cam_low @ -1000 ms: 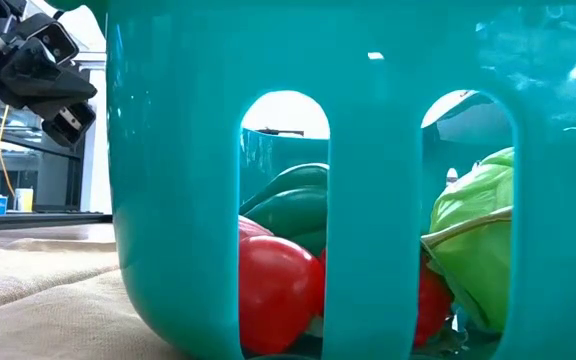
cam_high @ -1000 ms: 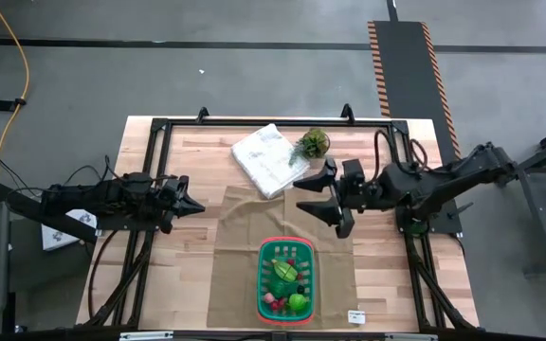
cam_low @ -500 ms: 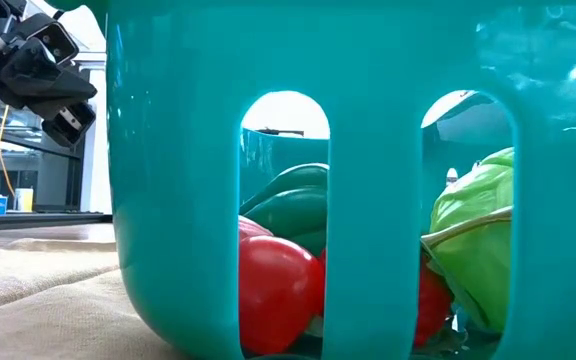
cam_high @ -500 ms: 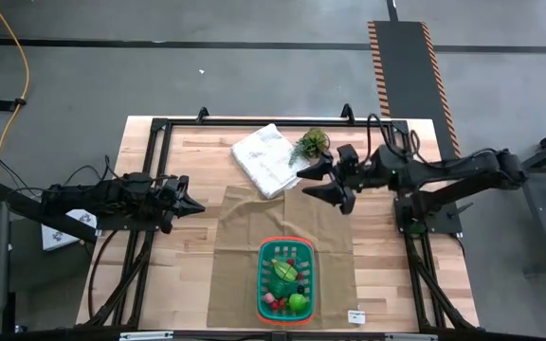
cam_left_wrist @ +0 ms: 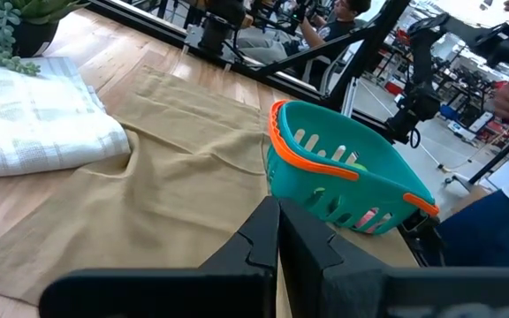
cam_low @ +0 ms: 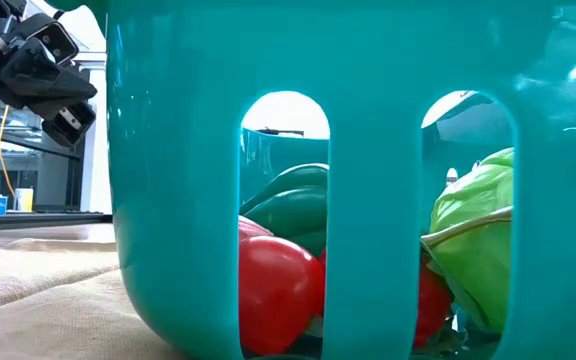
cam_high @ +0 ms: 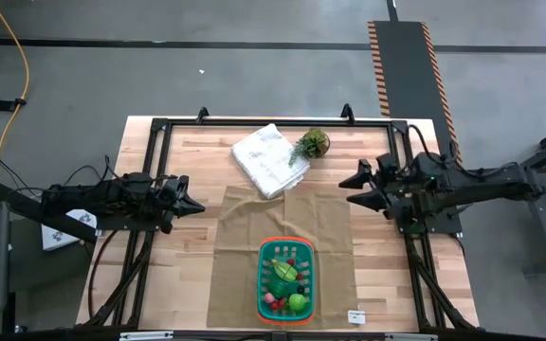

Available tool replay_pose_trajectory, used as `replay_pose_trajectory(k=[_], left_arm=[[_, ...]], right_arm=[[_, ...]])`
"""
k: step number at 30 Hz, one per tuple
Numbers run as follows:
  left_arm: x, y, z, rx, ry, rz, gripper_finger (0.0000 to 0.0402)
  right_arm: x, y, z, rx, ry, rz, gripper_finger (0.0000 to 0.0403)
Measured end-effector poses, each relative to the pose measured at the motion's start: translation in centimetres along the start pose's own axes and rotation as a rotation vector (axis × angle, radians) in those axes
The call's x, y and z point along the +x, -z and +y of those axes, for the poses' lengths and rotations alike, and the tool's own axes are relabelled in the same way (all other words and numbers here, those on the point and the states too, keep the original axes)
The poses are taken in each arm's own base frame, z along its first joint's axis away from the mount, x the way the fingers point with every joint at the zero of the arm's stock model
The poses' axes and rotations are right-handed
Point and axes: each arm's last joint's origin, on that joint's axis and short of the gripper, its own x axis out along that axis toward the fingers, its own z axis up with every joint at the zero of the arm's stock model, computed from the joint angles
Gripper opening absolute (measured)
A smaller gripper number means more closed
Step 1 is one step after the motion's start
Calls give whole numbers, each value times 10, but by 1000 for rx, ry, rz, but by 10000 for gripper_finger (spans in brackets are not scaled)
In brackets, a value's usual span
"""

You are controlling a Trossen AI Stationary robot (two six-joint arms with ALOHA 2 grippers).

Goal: Pick and placing Produce into tupperware
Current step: Return to Home Position

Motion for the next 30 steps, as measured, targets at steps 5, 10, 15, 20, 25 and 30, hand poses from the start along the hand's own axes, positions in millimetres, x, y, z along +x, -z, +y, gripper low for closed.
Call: replay_pose_trajectory(k=[5, 10, 15, 20, 25, 30], left_arm=[[0, 0, 0, 0, 0, 0, 1], [0, 0, 0, 0, 0, 0, 1], [0, 0, 0, 0, 0, 0, 1], [0, 0, 0, 0, 0, 0, 1], [0, 0, 0, 0, 0, 0, 1], [0, 0, 0, 0, 0, 0, 1]], right_arm=[[-21, 25, -10, -61, -11, -19, 245], [-30, 51, -20, -185, -49, -59, 245], [-33, 74, -29, -294, -62, -77, 245], [-34, 87, -35, -390, -28, -60, 245], [-36, 97, -41, -490, 60, -45, 245], [-38, 106, -46, -492, 77, -30, 245]])
